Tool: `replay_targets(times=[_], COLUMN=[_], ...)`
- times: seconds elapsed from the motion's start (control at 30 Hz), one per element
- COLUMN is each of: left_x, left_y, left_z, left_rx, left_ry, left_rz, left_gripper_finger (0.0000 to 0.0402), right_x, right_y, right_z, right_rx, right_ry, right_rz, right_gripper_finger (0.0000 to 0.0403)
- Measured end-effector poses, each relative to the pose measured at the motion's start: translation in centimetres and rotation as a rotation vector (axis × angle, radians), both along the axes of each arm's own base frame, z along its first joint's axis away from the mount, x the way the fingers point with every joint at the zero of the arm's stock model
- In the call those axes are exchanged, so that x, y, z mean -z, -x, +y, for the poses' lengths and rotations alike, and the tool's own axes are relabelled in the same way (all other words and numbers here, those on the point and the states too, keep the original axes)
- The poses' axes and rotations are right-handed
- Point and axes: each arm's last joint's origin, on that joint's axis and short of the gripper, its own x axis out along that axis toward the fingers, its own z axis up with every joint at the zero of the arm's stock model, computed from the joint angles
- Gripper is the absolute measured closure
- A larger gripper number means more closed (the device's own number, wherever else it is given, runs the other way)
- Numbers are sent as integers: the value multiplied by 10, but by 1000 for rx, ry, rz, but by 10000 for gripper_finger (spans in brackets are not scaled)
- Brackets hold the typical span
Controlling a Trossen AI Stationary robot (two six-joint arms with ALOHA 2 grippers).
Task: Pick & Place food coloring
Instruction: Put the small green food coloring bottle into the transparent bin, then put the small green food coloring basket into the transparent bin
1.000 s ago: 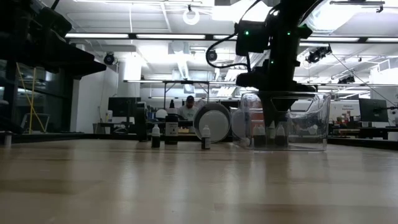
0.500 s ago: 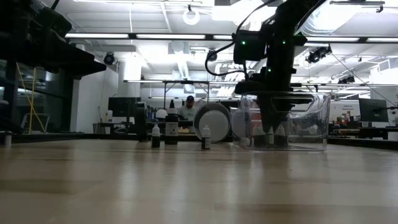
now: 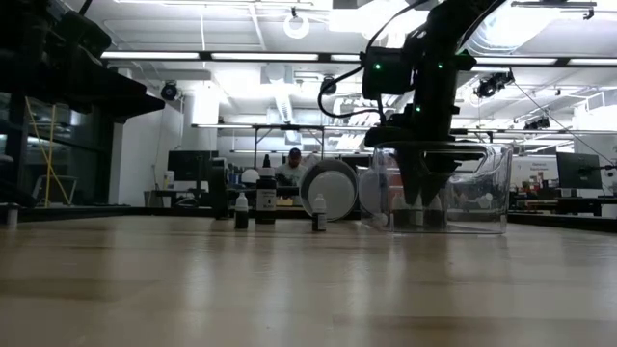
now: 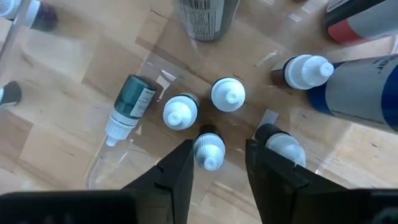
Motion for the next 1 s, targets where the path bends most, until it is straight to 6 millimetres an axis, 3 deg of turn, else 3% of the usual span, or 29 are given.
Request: replay_targets(times=[0.5, 0.77, 1.0], left_x=[0, 0, 0], left_y=[0, 0, 0], left_z=[0, 0, 0], left_rx=[0, 0, 0], left_ry=[0, 0, 0], left_rz=[0, 0, 0], left_gripper_finger=[124, 124, 124], right_x=[-15, -54, -99], right_y=[1, 4, 22], right_z=[0, 2, 12], right_rx=[-30, -46, -55], right_ry=[4, 83, 184], right_rz=[-35, -65, -130], right_gripper_finger=[265, 265, 265])
